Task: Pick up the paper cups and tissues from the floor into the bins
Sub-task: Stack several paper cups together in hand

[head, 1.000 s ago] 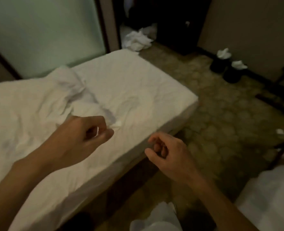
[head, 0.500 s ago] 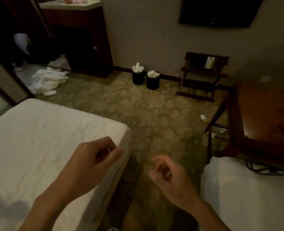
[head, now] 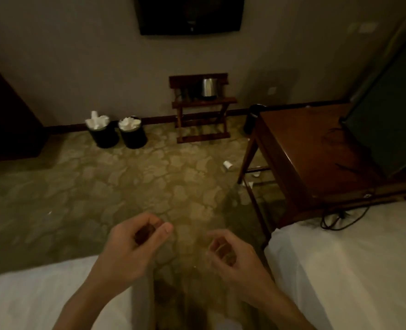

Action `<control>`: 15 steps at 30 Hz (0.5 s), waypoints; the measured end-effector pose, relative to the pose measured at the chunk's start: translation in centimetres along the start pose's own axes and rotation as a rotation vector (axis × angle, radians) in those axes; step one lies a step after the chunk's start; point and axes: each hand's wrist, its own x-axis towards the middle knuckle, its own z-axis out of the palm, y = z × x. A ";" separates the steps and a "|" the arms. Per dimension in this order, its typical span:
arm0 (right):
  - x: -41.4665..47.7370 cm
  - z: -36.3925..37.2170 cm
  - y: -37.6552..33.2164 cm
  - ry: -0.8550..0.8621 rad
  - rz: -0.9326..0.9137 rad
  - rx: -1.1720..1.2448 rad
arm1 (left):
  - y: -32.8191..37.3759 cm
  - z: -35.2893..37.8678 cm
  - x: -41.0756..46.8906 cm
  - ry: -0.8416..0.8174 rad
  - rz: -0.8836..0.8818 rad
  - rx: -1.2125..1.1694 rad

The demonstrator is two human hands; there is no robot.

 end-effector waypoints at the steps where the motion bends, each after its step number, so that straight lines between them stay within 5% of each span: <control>1: 1.5 0.3 -0.2 0.034 0.025 0.012 | -0.4 -0.5 2.6 -0.026 0.014 -0.011; 8: 10.5 -0.5 0.5 0.275 0.208 0.126 | -3.6 1.0 17.8 -0.264 0.025 -0.009; 15: 28.3 -6.6 1.7 0.417 0.203 0.123 | -4.5 5.9 37.6 -0.365 0.061 0.107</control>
